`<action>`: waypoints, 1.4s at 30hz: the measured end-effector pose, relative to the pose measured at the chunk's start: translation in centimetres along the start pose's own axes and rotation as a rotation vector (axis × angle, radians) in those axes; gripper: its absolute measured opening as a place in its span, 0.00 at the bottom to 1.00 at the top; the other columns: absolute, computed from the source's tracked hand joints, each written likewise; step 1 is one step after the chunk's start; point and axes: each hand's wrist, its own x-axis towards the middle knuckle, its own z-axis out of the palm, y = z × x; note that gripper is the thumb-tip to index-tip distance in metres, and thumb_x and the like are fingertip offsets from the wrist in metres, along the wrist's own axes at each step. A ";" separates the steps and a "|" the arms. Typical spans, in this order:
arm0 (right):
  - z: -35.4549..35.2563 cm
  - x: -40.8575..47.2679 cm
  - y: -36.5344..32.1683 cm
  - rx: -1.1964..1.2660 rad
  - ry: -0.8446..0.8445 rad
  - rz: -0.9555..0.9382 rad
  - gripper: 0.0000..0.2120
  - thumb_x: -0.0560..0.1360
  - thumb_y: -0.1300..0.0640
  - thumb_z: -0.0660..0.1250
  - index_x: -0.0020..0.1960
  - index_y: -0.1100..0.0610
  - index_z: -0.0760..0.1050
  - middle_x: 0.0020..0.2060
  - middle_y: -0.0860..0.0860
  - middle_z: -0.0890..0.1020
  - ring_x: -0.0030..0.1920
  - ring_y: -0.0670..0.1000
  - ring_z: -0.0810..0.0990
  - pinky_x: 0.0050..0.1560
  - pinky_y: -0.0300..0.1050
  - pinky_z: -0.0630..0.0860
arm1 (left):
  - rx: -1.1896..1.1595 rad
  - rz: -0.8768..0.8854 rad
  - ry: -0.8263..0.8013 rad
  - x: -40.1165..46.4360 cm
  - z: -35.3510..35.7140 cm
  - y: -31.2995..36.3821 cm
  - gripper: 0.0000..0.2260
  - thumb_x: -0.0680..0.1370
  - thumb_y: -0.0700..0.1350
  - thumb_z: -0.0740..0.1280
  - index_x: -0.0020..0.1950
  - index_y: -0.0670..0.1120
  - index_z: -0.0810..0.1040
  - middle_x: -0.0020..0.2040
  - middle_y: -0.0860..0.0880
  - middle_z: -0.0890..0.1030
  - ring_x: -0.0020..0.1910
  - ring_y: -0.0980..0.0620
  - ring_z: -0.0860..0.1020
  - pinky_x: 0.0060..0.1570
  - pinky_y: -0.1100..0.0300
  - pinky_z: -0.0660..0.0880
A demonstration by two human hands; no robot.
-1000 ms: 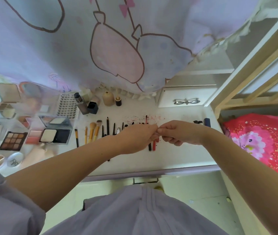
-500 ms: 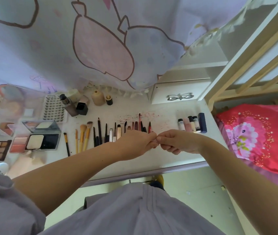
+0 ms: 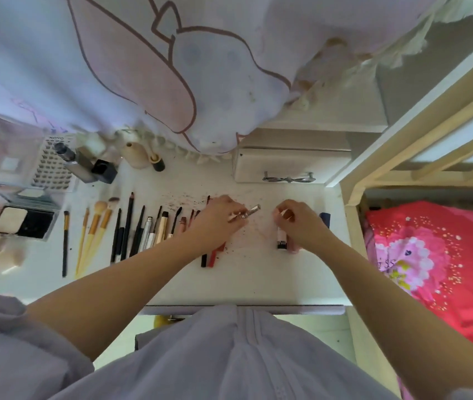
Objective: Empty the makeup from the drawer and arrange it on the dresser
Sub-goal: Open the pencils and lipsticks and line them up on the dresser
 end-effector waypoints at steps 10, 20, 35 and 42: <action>3.7 4.8 -1.3 -0.354 0.120 -0.263 0.10 0.79 0.58 0.57 0.58 0.58 0.70 0.52 0.57 0.75 0.50 0.57 0.75 0.41 0.45 0.68 | 0.054 -0.074 0.238 2.9 2.8 0.0 0.10 0.77 0.43 0.66 0.55 0.42 0.78 0.50 0.45 0.79 0.49 0.46 0.77 0.50 0.50 0.73; -0.1 4.3 1.0 -0.350 0.048 -0.251 0.14 0.78 0.56 0.60 0.62 0.56 0.71 0.54 0.52 0.77 0.56 0.53 0.74 0.52 0.49 0.74 | 0.122 -0.163 0.362 1.4 3.1 -1.0 0.19 0.75 0.49 0.68 0.62 0.45 0.69 0.52 0.50 0.73 0.53 0.51 0.70 0.52 0.57 0.68; -0.6 4.3 2.9 -0.809 -0.013 -0.363 0.15 0.78 0.47 0.56 0.55 0.53 0.77 0.54 0.51 0.76 0.59 0.54 0.68 0.54 0.48 0.64 | 0.238 -0.325 -0.055 3.1 10.5 5.1 0.19 0.79 0.57 0.56 0.55 0.43 0.73 0.53 0.45 0.78 0.52 0.45 0.76 0.48 0.54 0.71; -0.2 2.1 0.7 -0.320 -0.051 -0.208 0.18 0.79 0.41 0.54 0.44 0.54 0.72 0.38 0.49 0.79 0.41 0.52 0.78 0.40 0.47 0.74 | 0.137 -0.188 0.092 -0.4 7.8 4.0 0.09 0.78 0.50 0.60 0.46 0.46 0.64 0.36 0.53 0.68 0.37 0.46 0.74 0.28 0.59 0.61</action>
